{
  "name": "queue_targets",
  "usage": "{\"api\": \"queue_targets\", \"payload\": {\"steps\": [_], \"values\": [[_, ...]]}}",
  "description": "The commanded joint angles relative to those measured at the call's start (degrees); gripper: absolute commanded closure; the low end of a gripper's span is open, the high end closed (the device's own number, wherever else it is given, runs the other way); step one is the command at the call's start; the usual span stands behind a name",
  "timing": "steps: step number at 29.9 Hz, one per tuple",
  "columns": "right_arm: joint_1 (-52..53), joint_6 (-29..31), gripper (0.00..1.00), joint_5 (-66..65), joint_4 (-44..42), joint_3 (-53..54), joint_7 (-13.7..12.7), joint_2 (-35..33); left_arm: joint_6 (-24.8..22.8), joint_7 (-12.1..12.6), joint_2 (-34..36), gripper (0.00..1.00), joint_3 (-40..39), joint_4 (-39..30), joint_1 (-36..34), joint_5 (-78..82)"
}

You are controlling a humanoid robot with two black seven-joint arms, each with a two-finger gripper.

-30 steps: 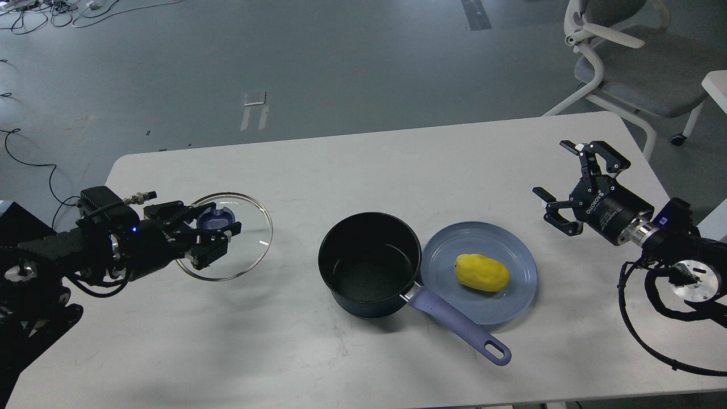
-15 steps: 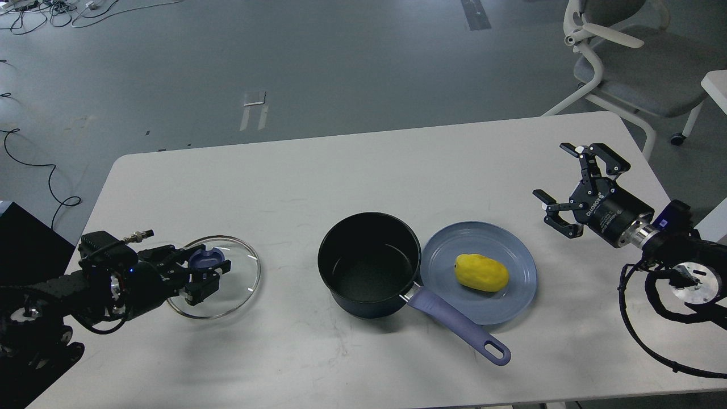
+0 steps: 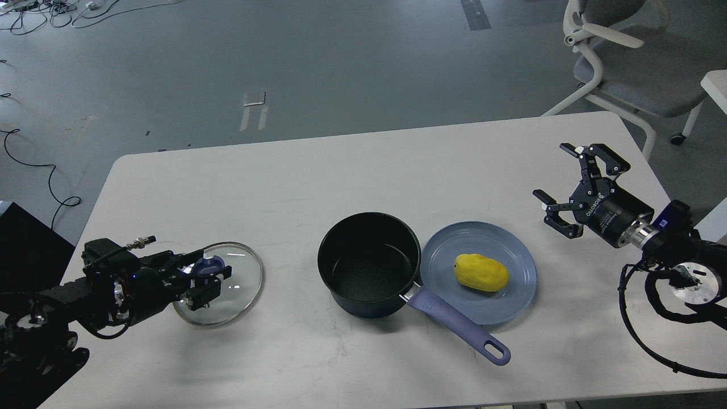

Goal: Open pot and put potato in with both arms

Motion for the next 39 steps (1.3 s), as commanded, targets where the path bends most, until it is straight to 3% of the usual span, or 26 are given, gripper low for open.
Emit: {"api": "queue_targets", "payload": {"steps": [1, 8, 12, 14, 19, 22, 28, 39], "values": [[0.01, 0.0, 0.0, -0.02, -0.01, 0.0, 0.0, 0.01, 0.0, 0.01, -0.01, 0.03, -0.26, -0.35, -0.26, -0.61], [1.15, 0.0, 0.0, -4.67, 0.78, 0.0, 0.0, -1.04, -1.49, 0.01, 4.64, 0.03, -0.62, -9.22, -6.23, -21.24], [6.41, 0.0, 0.0, -20.28, 4.37, 0.0, 0.0, -6.04, -9.04, 0.01, 5.62, 0.03, -1.23, -12.74, -12.73, -40.02], [8.7, 0.0, 0.0, -25.22, 5.44, -0.61, 0.0, -7.72, -10.46, 0.01, 5.44, 0.03, -1.23, -13.36, -14.67, -46.29], [26.62, 0.0, 0.0, -35.96, 8.69, -14.82, 0.0, -12.12, -14.85, 0.49, 4.56, 0.03, -1.5, -13.71, -19.33, -68.1], [38.73, 0.0, 0.0, -45.42, 11.76, -26.41, 0.0, -12.39, -15.91, 2.34, 4.21, 0.03, -2.63, -13.71, -19.86, -71.1], [52.64, 0.0, 0.0, -63.01, 16.33, -40.75, 0.0, -8.53, -16.61, 2.52, 3.95, 0.03, -3.08, -14.41, -19.95, -71.1], [58.02, 0.0, 0.0, -79.91, 19.42, -52.02, 0.0, 0.26, -16.62, 2.6, 4.12, 0.03, -3.34, -16.08, -19.95, -71.1]]}}
